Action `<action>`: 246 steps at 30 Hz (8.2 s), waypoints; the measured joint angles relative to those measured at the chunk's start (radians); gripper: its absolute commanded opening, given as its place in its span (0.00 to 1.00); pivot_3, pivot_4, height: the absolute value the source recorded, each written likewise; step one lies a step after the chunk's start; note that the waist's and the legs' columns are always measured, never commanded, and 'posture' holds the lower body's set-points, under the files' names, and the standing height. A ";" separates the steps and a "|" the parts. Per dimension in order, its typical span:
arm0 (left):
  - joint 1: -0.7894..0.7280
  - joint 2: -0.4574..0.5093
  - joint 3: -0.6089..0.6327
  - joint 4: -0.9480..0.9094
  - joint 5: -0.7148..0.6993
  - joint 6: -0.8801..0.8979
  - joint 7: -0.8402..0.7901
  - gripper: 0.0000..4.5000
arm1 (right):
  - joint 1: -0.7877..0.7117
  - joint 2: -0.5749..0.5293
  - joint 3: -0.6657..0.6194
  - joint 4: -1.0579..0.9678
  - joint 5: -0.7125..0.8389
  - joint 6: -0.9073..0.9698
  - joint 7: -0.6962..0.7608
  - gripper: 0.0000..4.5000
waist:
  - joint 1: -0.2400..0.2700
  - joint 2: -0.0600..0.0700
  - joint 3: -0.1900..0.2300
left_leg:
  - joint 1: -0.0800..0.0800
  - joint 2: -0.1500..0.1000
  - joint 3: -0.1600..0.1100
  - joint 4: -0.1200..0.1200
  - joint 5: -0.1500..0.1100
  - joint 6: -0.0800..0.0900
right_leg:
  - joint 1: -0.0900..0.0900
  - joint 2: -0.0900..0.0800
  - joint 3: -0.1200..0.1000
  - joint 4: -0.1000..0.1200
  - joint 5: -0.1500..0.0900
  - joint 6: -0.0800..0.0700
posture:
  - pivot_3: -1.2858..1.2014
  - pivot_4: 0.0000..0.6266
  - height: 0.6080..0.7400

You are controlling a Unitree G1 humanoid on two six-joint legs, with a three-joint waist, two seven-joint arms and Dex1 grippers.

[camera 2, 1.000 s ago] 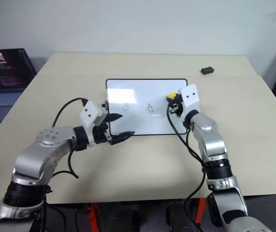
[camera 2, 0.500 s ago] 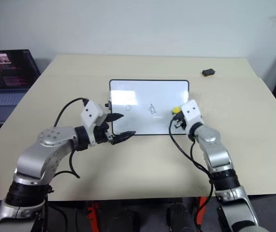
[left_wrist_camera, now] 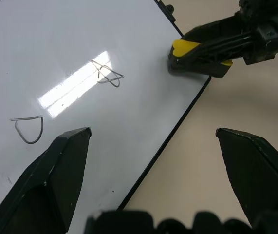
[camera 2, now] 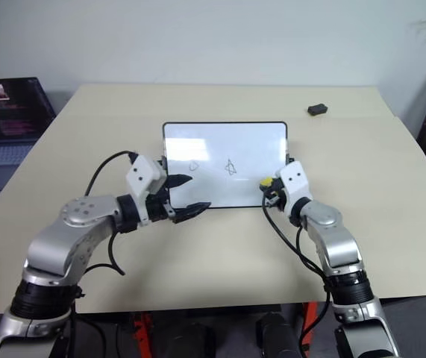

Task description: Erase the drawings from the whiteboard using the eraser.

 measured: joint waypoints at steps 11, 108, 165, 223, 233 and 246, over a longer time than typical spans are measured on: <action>0.111 -0.018 0.074 -0.064 -0.004 0.039 0.119 1.00 | 0.084 -0.029 -0.045 -0.052 0.029 -0.121 -0.001 0.25 | 0.005 0.000 0.000 | 0.000 0.000 0.000 -0.001 -0.001 -0.001 | 0.000 -0.002 -0.001 -0.001 0.000 0.000 | 0.52 0.24 1.00; 0.035 0.059 0.119 0.008 0.001 0.062 0.131 1.00 | -0.458 0.120 0.115 0.843 -0.264 -0.857 -0.022 0.25 | -0.004 0.001 0.001 | 0.001 0.000 -0.001 -0.001 0.000 -0.002 | 0.000 -0.001 -0.001 0.001 0.004 -0.007 | 0.52 0.24 1.00; 0.039 0.046 0.114 0.022 0.001 0.058 0.138 1.00 | -0.284 0.079 0.167 0.697 -0.277 -0.715 0.053 0.25 | -0.004 0.001 0.001 | 0.017 0.001 0.000 -0.002 0.001 -0.001 | 0.016 0.000 0.000 -0.002 0.001 -0.003 | 0.52 0.24 1.00; 0.115 0.049 0.233 -0.053 -0.044 0.127 0.195 1.00 | -0.658 0.257 0.235 1.181 -0.363 -0.834 -0.005 0.25 | -0.006 0.001 0.002 | 0.003 0.000 -0.001 -0.001 0.000 -0.002 | 0.002 -0.002 -0.002 0.002 0.004 -0.007 | 0.52 0.24 1.00; 0.104 0.050 0.218 -0.040 -0.042 0.122 0.177 1.00 | -0.566 0.245 0.322 1.140 -0.424 -0.862 0.093 0.25 | -0.006 0.002 0.002 | 0.021 0.000 -0.001 0.000 0.001 -0.001 | 0.018 -0.001 -0.002 0.002 0.001 -0.003 | 0.52 0.24 1.00; 0.106 0.048 0.201 -0.040 -0.043 0.122 0.179 1.00 | -0.679 0.246 0.189 1.130 -0.371 -0.853 -0.060 0.25 | -0.007 0.002 0.003 | -0.001 0.001 -0.001 -0.002 0.000 -0.002 | -0.003 -0.001 -0.001 0.003 0.004 -0.008 | 0.52 0.24 1.00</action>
